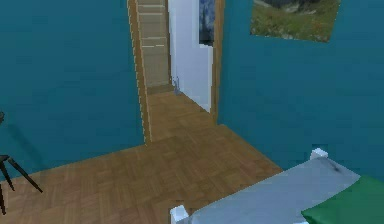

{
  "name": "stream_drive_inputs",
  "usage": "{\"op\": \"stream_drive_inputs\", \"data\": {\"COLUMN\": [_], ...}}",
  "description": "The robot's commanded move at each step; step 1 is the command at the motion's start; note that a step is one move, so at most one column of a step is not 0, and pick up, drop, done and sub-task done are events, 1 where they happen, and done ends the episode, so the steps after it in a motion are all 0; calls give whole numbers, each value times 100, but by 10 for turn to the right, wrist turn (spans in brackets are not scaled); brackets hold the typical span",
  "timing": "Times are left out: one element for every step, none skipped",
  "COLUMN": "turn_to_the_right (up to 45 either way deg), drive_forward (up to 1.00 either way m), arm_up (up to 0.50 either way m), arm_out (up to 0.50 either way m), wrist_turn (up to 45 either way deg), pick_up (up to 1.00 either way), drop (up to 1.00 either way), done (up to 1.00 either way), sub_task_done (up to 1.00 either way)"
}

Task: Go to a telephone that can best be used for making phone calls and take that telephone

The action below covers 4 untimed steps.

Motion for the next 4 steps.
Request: {"op": "stream_drive_inputs", "data": {"turn_to_the_right": [0, 0, 0, 0], "drive_forward": [0, 0, 0, 0], "arm_up": [-30, 0, 10, 0], "arm_out": [0, 0, 0, 0], "wrist_turn": [0, 0, 0, 0], "pick_up": [0, 100, 0, 0], "drop": [0, 0, 0, 0], "done": [0, 0, 0, 100], "sub_task_done": [0, 0, 0, 0]}}
